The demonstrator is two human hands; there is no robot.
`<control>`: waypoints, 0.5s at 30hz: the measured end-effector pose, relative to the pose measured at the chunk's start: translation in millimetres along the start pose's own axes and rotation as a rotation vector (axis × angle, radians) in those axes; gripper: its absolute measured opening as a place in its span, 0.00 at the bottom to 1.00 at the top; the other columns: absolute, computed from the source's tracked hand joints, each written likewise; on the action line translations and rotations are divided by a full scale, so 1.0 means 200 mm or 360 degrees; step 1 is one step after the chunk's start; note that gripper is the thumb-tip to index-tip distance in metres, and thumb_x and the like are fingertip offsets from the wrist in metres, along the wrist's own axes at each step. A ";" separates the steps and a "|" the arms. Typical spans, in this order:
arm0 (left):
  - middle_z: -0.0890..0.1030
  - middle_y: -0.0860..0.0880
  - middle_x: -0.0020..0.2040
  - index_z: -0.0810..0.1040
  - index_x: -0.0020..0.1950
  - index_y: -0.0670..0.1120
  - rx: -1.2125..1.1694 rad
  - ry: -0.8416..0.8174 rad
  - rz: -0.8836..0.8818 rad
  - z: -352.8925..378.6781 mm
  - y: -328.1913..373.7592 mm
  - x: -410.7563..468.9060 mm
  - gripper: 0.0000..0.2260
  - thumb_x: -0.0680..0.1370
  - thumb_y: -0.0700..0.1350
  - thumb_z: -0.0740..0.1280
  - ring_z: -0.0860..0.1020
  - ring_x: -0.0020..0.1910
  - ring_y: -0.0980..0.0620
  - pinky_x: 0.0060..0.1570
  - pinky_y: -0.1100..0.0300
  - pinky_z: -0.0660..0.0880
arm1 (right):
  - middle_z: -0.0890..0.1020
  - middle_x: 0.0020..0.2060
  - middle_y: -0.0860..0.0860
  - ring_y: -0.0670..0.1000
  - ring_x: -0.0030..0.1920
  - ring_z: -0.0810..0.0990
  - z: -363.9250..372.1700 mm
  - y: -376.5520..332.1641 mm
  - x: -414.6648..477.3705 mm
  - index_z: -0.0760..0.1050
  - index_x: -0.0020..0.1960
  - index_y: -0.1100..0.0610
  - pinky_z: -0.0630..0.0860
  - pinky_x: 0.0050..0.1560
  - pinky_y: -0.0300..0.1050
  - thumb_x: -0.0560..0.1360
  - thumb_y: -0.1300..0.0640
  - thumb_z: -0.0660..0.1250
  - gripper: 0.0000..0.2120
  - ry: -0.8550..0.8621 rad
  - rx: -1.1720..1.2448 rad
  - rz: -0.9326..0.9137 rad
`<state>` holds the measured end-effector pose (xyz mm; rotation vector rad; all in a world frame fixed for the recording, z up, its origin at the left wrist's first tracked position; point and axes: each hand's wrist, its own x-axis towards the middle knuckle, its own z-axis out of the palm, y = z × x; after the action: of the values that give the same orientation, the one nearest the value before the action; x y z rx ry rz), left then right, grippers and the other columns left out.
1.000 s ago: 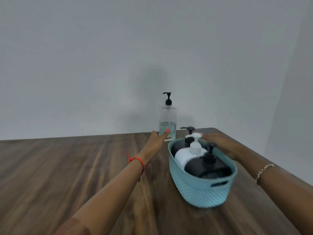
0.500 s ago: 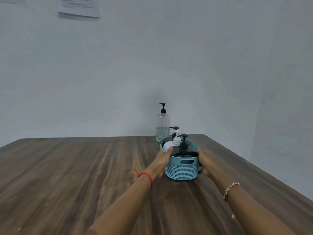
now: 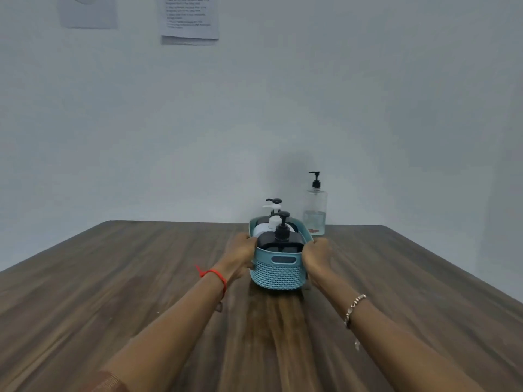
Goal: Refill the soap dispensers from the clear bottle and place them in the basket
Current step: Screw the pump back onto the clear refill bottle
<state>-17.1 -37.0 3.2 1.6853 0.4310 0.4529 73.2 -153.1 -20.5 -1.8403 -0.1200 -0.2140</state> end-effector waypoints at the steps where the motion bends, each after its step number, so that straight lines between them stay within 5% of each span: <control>1: 0.77 0.41 0.46 0.76 0.47 0.37 0.0018 0.0026 -0.0012 -0.08 0.00 0.00 0.11 0.78 0.35 0.54 0.76 0.45 0.43 0.43 0.46 0.75 | 0.79 0.53 0.64 0.62 0.51 0.79 0.06 -0.04 -0.04 0.73 0.55 0.70 0.78 0.50 0.55 0.77 0.66 0.53 0.13 -0.0017 -0.0003 -0.0010; 6: 0.77 0.36 0.55 0.75 0.57 0.32 0.0061 0.0081 -0.0070 -0.36 -0.05 0.04 0.15 0.78 0.34 0.53 0.75 0.51 0.40 0.46 0.43 0.76 | 0.76 0.57 0.66 0.63 0.56 0.76 0.28 -0.16 -0.20 0.71 0.57 0.72 0.74 0.50 0.52 0.77 0.67 0.51 0.14 -0.0072 -0.0052 -0.0035; 15: 0.76 0.38 0.49 0.75 0.50 0.33 0.0039 0.0055 -0.0130 -0.48 -0.16 0.10 0.13 0.79 0.34 0.51 0.74 0.48 0.41 0.45 0.41 0.75 | 0.77 0.49 0.61 0.55 0.45 0.74 0.43 -0.12 -0.25 0.73 0.52 0.69 0.70 0.42 0.47 0.77 0.67 0.52 0.13 -0.0127 -0.0076 -0.0011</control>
<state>-52.0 58.7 -13.3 1.6791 0.5308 0.4186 27.7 -62.4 -30.1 -1.8970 -0.1784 -0.1495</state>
